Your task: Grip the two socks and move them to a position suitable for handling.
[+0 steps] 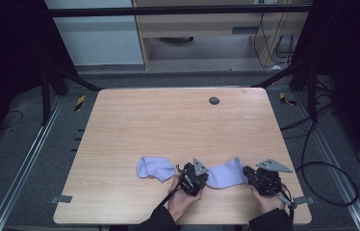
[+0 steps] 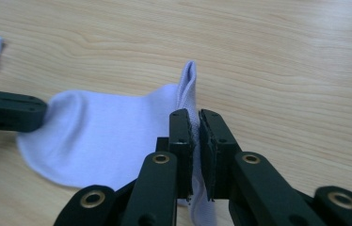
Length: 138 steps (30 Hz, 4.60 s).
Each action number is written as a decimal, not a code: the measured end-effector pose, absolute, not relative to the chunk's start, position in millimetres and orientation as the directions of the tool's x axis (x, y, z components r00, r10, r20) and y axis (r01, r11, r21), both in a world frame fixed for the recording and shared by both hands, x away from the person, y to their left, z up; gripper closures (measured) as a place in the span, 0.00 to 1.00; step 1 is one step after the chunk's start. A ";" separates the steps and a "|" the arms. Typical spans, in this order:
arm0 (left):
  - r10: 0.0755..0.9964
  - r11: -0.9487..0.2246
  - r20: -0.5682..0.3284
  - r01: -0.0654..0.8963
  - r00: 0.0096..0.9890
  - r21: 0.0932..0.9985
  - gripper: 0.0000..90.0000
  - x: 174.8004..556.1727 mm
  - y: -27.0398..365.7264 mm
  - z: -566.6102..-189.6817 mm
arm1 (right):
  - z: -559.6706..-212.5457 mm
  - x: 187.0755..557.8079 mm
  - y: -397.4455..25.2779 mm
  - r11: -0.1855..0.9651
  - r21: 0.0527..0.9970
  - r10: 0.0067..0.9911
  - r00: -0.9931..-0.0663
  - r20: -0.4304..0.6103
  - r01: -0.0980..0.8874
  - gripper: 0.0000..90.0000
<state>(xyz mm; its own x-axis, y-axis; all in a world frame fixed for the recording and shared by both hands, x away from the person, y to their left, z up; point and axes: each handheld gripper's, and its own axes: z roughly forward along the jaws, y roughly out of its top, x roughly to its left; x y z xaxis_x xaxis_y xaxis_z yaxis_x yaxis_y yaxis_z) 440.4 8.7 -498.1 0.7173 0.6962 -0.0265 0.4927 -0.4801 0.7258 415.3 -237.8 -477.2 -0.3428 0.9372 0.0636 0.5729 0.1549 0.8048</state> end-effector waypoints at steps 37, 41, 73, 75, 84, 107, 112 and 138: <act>0.777 -0.342 -0.010 0.435 0.629 0.833 0.48 449.2 139.9 -429.8 | -451.5 416.1 -222.3 0.139 0.883 0.923 -0.382 0.049 0.449 0.41; 0.806 -0.310 -0.017 0.447 0.592 0.839 0.47 446.9 166.1 -429.9 | -447.9 422.6 -209.1 0.158 0.880 0.904 -0.424 0.053 0.448 0.40; 0.889 -0.285 -0.019 0.584 0.458 0.761 0.56 447.9 240.5 -481.1 | -457.1 455.3 -46.0 0.398 0.814 0.680 -0.731 0.048 0.423 0.67; 0.889 -0.284 -0.021 0.586 0.458 0.759 0.56 449.1 239.3 -482.2 | -458.9 455.5 -42.7 0.407 0.809 0.677 -0.735 0.045 0.424 0.67; 0.880 -0.315 -0.006 0.592 0.475 0.742 0.58 459.5 226.2 -491.8 | -480.7 457.4 -13.0 0.459 0.771 0.646 -0.761 0.052 0.442 0.70; 0.873 -0.318 -0.036 0.623 0.487 0.715 0.86 464.0 220.7 -497.2 | -499.5 451.3 10.4 0.550 0.718 0.638 -0.769 -0.033 0.426 0.88; 0.867 -0.322 -0.042 0.624 0.497 0.712 0.93 464.0 219.9 -497.0 | -498.3 453.2 10.1 0.525 0.724 0.651 -0.759 -0.005 0.446 0.92; 0.827 -0.371 -0.035 0.591 0.561 0.716 0.96 461.2 217.3 -489.2 | -461.6 488.1 -13.1 0.214 0.838 0.803 -0.579 0.142 0.501 0.91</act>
